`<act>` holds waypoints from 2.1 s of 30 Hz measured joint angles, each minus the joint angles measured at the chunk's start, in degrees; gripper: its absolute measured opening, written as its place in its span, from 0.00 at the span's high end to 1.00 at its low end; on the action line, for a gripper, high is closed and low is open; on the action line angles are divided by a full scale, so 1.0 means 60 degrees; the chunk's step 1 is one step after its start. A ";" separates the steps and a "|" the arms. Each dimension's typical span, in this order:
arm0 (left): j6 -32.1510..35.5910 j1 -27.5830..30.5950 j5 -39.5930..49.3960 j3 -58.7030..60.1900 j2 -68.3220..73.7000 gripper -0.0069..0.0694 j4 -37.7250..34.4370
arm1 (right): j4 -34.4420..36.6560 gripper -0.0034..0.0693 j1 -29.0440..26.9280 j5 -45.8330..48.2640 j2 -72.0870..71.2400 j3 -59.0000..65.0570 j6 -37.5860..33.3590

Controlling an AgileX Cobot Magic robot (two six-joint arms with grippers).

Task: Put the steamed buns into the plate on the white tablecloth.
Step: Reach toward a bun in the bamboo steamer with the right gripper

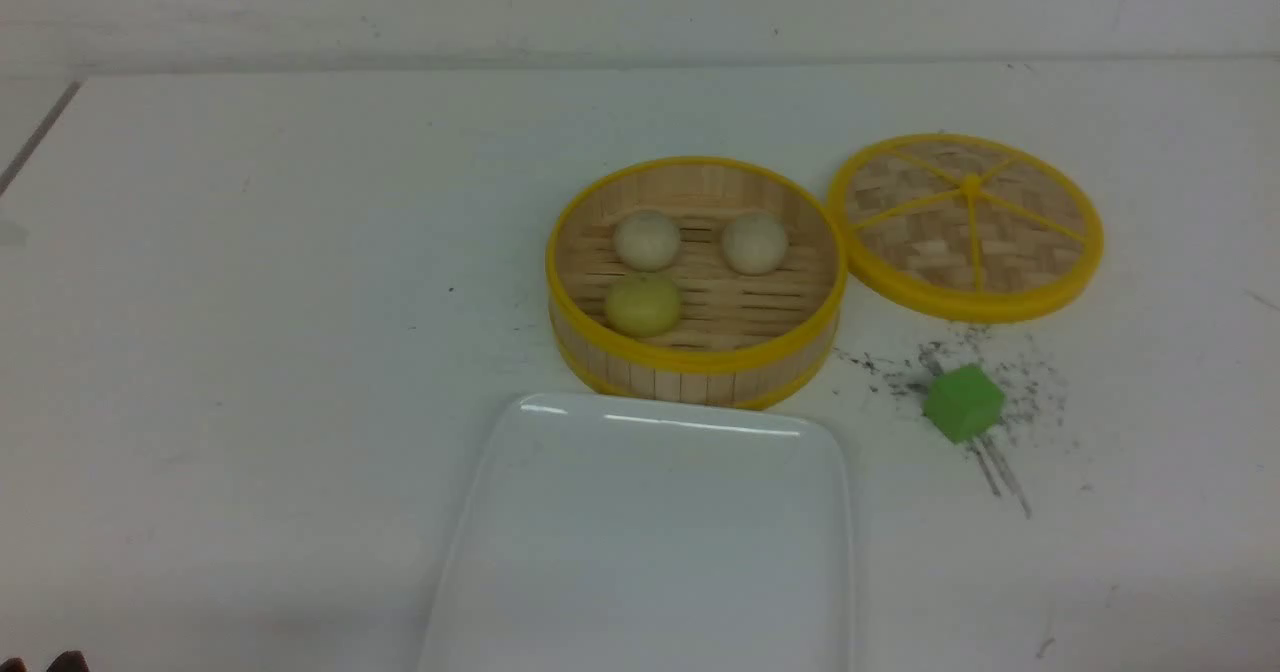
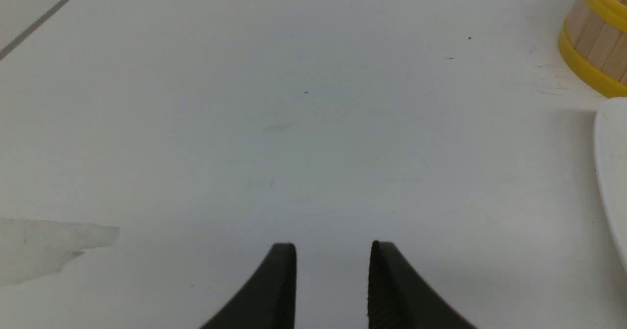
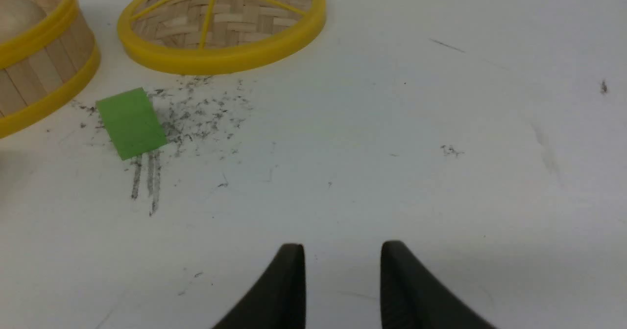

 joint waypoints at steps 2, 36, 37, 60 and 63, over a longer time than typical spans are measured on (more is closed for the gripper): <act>0.0000 0.0000 0.0000 0.0000 0.0000 0.59 0.0000 | 0.0000 0.62 0.0000 0.0000 0.0000 0.0000 0.0000; 0.0000 0.0000 0.0000 0.0000 0.0000 0.59 0.0029 | 0.0000 0.62 0.0000 0.0000 0.0000 0.0000 0.0000; 0.0000 0.0000 0.0000 0.0000 0.0000 0.59 0.0037 | 0.0000 0.62 0.0000 0.0000 0.0000 0.0000 0.0000; -0.5937 0.0000 -0.1569 0.0029 0.0000 0.60 -0.7558 | 0.6150 0.62 0.0000 -0.0380 0.0000 -0.0058 0.3499; -0.5606 0.0000 -0.2187 -0.0098 0.0000 0.63 -0.7558 | 0.6271 0.62 0.0000 -0.0346 0.0000 -0.0744 0.3096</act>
